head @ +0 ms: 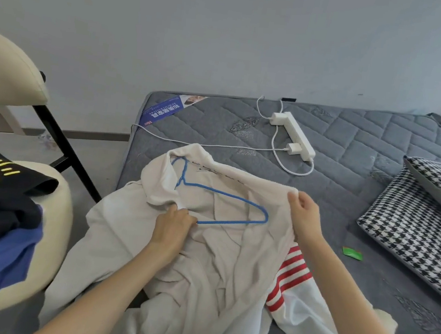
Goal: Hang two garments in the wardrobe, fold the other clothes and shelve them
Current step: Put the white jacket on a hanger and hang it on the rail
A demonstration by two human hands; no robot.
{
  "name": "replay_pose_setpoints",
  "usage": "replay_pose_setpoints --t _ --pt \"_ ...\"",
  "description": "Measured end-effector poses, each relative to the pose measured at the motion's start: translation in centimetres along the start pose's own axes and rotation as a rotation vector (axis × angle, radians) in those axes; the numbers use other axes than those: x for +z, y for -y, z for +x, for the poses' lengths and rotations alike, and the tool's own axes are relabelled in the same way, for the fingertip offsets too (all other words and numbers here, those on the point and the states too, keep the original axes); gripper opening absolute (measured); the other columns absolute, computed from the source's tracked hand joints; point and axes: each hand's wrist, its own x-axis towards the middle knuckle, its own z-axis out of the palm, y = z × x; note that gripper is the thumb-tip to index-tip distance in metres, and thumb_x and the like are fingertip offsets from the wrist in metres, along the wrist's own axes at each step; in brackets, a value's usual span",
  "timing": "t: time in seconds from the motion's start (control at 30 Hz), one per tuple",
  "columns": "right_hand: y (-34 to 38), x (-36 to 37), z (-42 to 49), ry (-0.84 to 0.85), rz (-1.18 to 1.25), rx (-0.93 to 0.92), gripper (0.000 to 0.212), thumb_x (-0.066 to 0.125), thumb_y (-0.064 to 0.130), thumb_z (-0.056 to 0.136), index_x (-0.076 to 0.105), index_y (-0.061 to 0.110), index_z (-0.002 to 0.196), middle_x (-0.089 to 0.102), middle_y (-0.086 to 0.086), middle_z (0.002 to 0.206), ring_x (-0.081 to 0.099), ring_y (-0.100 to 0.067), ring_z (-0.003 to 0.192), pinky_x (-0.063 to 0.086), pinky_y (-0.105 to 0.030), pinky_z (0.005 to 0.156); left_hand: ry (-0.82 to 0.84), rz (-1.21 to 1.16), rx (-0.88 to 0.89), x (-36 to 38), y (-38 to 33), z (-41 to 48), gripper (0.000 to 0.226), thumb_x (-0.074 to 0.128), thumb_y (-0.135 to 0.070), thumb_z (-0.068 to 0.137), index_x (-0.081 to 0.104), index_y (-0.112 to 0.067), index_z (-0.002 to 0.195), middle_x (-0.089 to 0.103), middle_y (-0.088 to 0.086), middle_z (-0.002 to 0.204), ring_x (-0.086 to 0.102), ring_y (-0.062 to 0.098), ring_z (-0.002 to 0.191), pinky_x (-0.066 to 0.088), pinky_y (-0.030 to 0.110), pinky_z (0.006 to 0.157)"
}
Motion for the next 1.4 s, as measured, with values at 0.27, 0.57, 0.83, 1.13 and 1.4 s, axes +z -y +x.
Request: replay_pose_setpoints --t 0.27,0.57,0.83,1.13,1.4 --pt "5.9 5.1 -0.6 0.142 0.191 -0.136 0.027 0.048 0.017 0.097 0.047 0.013 0.071 0.034 0.009 0.06 0.029 0.001 0.049 0.026 -0.013 0.044 -0.017 0.162 0.333 -1.0 -3.0 1.6 0.025 0.049 -0.006 0.086 0.063 -0.013 0.106 0.061 0.007 0.104 0.051 0.026 0.106 0.029 0.031 0.072" --pt "2.0 7.6 -2.7 0.652 -0.333 0.018 0.04 0.047 0.025 0.099 0.05 0.013 0.137 0.051 -0.002 0.138 0.05 -0.014 0.12 0.035 -0.018 0.091 -0.221 -0.431 0.275 1.4 2.3 -2.5 0.031 0.054 -0.01 0.091 0.065 -0.017 0.119 0.06 -0.004 0.127 0.054 0.021 0.111 0.04 0.037 0.096" --pt "1.4 6.9 -9.0 0.617 -0.506 -0.288 0.034 0.048 0.024 0.098 0.052 0.022 0.132 0.05 -0.003 0.132 0.045 -0.016 0.11 0.028 -0.029 0.104 -0.222 -0.795 0.039 0.5 3.2 -7.7 0.043 0.059 -0.005 0.089 0.057 -0.021 0.129 0.052 -0.003 0.122 0.05 0.014 0.112 0.041 0.028 0.099" --pt "-0.9 7.3 -18.9 0.885 -0.559 -0.582 0.025 0.05 0.022 0.096 0.064 0.027 0.115 0.058 0.008 0.126 0.049 -0.018 0.111 0.038 -0.031 0.097 0.096 -0.777 -0.345 2.9 6.4 -14.6 0.029 0.056 -0.026 0.093 0.053 -0.011 0.118 0.054 0.004 0.111 0.054 0.023 0.108 0.039 0.025 0.083" --pt "-2.9 6.2 -21.2 0.834 -0.862 -0.798 0.03 0.035 0.03 0.1 0.05 0.018 0.124 0.056 0.0 0.123 0.053 -0.017 0.11 0.027 -0.028 0.106 0.501 -0.777 -0.046 3.8 6.3 -18.8 0.047 0.059 -0.048 0.088 0.05 -0.025 0.128 0.055 -0.006 0.125 0.05 0.012 0.113 0.041 0.023 0.088"
